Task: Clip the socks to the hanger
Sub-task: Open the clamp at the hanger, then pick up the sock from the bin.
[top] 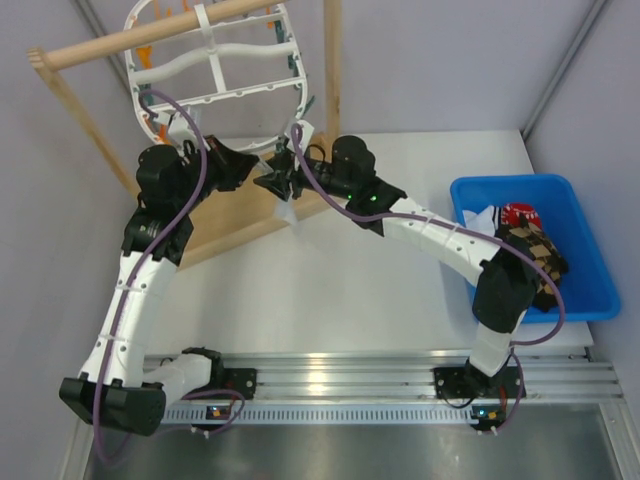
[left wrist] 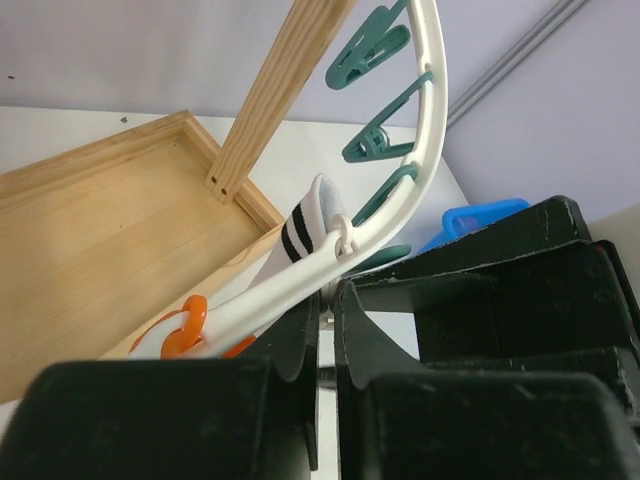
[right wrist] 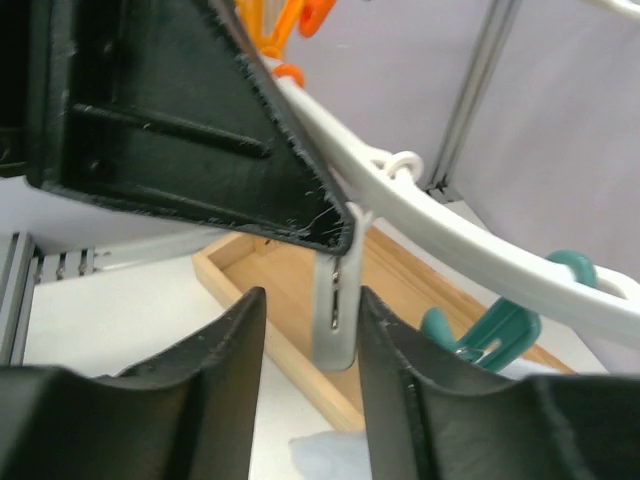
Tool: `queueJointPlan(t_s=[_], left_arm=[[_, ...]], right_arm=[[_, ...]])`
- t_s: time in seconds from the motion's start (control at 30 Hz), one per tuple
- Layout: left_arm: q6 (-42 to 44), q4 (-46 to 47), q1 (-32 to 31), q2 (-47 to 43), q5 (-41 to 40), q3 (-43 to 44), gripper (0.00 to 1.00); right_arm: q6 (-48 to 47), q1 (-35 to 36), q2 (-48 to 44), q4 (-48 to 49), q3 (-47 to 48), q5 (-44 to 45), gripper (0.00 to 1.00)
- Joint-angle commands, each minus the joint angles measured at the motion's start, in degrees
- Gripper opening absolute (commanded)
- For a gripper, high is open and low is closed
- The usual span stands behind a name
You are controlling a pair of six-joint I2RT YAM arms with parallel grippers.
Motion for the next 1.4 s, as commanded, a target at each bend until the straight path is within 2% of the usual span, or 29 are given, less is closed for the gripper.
queueJointPlan(t_s=[0.0,0.23,0.27,0.33,0.43,0.6,0.63,0.67,0.73,0.77,0.83,0.9,0.93,0.97,1.1,1.13,1.27,1.3,1.37], left_arm=[[-0.1,2.6,0.7,0.3,-3.1,1.6,0.0],[0.0,2.7,0.7,-0.5,-3.0,0.7,0.0],[0.0,2.8,0.7,-0.5,-3.0,0.5,0.0],[0.0,2.8,0.7,-0.7,-2.8,0.3,0.0],[0.0,3.1,0.7,-1.2,-2.7,-0.4,0.0],[0.0,3.3,0.7,-1.5,-2.1,-1.3,0.0],[0.0,3.4,0.7,-1.6,-2.0,-1.4,0.0],[0.1,3.3,0.7,-1.6,-2.0,-1.4,0.0],[0.1,3.3,0.7,-1.7,-2.0,-1.6,0.0],[0.1,3.3,0.7,-1.7,-1.9,-1.6,0.0],[0.1,3.2,0.7,-1.8,-1.7,-1.6,0.0],[0.0,3.3,0.7,-1.7,-1.6,-1.6,0.0],[0.0,3.3,0.7,-1.8,-1.5,-1.6,0.0],[0.0,3.3,0.7,-1.6,-1.5,-1.5,0.0],[0.0,3.0,0.7,-1.7,-1.5,-1.2,0.0],[0.0,3.0,0.7,-1.8,-1.6,-1.2,0.0],[0.0,2.9,0.7,-2.0,-1.8,-1.6,0.0],[-0.1,2.9,0.7,-1.9,-1.9,-1.6,0.0],[0.0,2.9,0.7,-2.1,-2.0,-1.5,0.0]], right_arm=[[-0.1,2.0,-2.9,-2.5,1.8,-5.1,0.42],[0.2,-1.4,-8.6,-7.5,-3.2,-7.8,0.66],[0.1,-2.6,-10.7,-8.8,-5.0,-8.0,0.74],[-0.7,-3.9,-12.7,-11.3,-7.8,-9.2,0.79],[-1.5,-7.8,-17.2,-16.4,-11.7,-12.0,0.97],[-5.0,-19.3,-22.9,-26.4,-15.4,-21.1,1.0],[-8.3,-21.1,-23.3,-28.8,-15.2,-22.3,1.0],[-9.9,-25.2,-24.1,-34.2,-14.9,-23.5,0.99],[-13.8,-30.0,-24.8,-38.8,-14.6,-24.8,0.96],[-15.5,-35.2,-25.4,-41.0,-14.5,-25.2,0.9],[-20.0,-41.2,-25.8,-46.7,-14.9,-26.1,0.83],[-24.5,-51.3,-25.6,-52.7,-14.9,-26.1,0.72],[-29.9,-56.8,-24.7,-54.4,-14.4,-25.8,0.68],[-31.8,-59.3,-23.9,-56.0,-14.2,-25.0,0.62],[-35.8,-69.1,-17.0,-62.5,-11.3,-20.7,0.47],[-35.3,-70.2,-15.6,-63.1,-11.0,-19.6,0.45],[-25.8,-71.9,-10.3,-53.5,-13.5,-9.9,0.35],[-20.2,-71.9,-9.6,-51.1,-14.8,-8.3,0.35],[-15.9,-71.6,-7.8,-45.7,-15.2,-4.3,0.34]])
